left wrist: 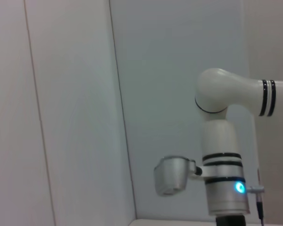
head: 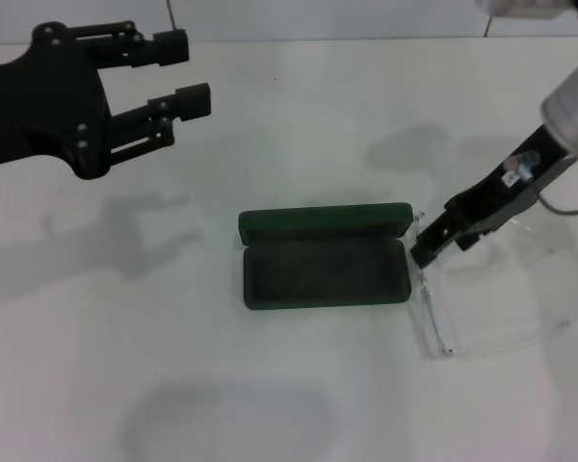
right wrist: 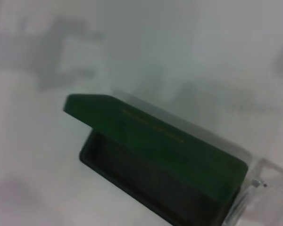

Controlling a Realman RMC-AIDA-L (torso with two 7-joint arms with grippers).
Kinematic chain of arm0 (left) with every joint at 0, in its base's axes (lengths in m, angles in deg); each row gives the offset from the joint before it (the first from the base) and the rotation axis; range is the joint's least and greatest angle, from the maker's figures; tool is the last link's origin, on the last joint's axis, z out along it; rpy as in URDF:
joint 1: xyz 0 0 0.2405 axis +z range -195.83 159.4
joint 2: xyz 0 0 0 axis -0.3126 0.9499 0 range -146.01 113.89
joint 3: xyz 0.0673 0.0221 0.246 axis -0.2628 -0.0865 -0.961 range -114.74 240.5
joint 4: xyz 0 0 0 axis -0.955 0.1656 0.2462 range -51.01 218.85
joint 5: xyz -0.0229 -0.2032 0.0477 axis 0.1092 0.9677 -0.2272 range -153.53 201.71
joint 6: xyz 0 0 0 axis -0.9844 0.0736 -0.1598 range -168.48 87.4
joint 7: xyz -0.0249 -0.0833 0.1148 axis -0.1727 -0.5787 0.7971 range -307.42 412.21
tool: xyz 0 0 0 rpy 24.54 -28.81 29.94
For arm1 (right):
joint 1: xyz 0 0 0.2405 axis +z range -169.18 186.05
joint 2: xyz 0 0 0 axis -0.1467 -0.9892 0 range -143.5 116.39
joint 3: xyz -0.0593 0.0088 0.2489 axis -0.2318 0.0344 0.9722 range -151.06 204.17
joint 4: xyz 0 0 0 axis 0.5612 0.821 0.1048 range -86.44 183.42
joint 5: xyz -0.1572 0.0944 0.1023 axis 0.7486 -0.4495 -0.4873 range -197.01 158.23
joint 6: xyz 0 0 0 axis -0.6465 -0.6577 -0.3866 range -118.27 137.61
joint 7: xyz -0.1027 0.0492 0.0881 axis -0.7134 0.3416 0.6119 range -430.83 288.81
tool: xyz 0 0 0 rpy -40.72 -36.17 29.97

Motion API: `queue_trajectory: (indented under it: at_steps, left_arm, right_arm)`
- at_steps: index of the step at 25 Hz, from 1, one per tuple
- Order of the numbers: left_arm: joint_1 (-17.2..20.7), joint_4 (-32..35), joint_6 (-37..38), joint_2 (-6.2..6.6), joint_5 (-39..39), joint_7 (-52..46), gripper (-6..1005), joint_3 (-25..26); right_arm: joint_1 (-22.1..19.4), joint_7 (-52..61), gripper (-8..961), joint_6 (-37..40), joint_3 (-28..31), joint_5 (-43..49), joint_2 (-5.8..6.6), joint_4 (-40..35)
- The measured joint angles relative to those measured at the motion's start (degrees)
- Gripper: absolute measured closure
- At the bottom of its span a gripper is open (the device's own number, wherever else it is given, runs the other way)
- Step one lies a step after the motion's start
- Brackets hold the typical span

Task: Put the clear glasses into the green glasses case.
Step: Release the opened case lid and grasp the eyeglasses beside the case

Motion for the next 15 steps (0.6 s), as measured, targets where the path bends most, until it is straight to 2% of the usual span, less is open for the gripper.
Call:
queue_trajectory:
  at_steps: [4, 8, 15]
  left_arm:
    - [-1.12, -0.67, 0.01, 0.09, -0.53, 1.32, 529, 0.09]
    - [-2.90, -0.96, 0.08, 0.11, -1.79, 2.55, 530, -0.14]
    - [-5.49, -4.87, 0.08, 0.73, -2.90, 3.07, 532, -0.05]
  right_arm:
    - [0.93, 0.47, 251, -2.39, -1.15, 0.37, -0.67, 4.71]
    - [1.96, 0.48, 253, -4.99, -2.19, 0.16, -0.71, 9.14]
    - [2.29, 0.48, 255, -7.18, -3.18, -0.03, -0.73, 9.98]
